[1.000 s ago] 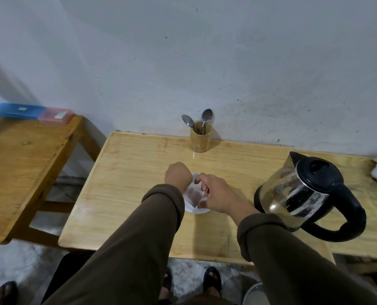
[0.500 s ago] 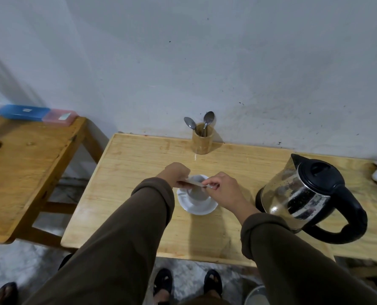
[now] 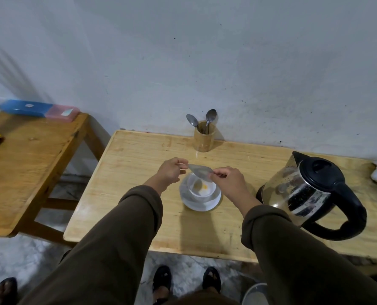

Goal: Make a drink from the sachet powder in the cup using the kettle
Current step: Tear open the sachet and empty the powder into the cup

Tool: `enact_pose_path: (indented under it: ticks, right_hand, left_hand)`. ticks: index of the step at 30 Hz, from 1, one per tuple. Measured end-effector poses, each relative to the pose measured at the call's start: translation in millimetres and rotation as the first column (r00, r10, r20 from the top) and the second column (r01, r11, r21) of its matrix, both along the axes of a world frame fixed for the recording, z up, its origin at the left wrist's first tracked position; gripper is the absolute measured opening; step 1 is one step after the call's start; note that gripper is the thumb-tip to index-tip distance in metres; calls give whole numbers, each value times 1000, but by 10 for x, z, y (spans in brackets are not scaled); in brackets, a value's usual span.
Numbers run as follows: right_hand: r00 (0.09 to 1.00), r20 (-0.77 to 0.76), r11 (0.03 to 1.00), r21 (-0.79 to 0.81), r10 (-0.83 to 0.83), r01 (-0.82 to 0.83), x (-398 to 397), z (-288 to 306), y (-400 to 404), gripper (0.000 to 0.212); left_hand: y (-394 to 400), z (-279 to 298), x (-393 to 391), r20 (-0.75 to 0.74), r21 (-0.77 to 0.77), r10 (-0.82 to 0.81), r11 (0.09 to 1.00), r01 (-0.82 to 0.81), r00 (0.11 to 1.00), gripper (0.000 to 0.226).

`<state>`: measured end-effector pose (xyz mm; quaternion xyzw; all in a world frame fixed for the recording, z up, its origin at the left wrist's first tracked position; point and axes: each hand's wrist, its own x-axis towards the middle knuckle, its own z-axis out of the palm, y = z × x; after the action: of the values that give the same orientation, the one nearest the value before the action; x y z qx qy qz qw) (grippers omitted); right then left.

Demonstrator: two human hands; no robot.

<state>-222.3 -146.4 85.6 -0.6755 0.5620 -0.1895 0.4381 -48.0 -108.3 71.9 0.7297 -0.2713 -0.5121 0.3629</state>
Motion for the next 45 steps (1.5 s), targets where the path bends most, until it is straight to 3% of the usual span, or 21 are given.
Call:
enact_pose_path:
  ticks: [3,8,14,19,24,31,33,37,41,45]
  right_hand:
    - [999,30,999,35,-40,39,0,4,-9,22]
    - [1000,-10,999,45,-23,23,1,-24,13,20]
    - [971,-239,999,-17,24,-28,57,-70,-21,45]
    - [958,-287,999,-21,18,-25,131,-103,-34,40]
    - [952,-296,995,-26,81,-93,192,-145,-52,16]
    - [947,-302,989,-64,107,-132,222,-161,-68,23]
    - [944,-316,988,-81,98,-129,228,-166,-72,28]
    - [948,-311,992,-85,60,-91,221,-172,-80,43]
    - [956,-290,997,-52,39,-57,230,-167,-97,16]
    - [959,-282,999,-41,19,-32,229,-156,-97,16]
  left_hand:
    - [44,-103,-60,165,-53,-170,982,180,972,31]
    - [17,-129,-169,317,-78,-182,973,217,931,25]
    - [-5,-167,-187,315,-70,-192,972,225,930,25]
    - [3,-186,-148,339,-63,-206,968,241,918,23]
    - [17,-173,-113,345,-75,-193,970,231,919,22]
    - [1,-165,-106,333,-104,-197,964,243,922,20]
    - [-15,-169,-112,306,-113,-192,965,236,932,10]
    - [-28,-156,-134,280,-145,-178,963,225,943,28]
    - [-56,-198,-153,280,-130,-191,963,234,941,4]
    - [-79,-211,-173,315,-120,-202,961,250,927,16]
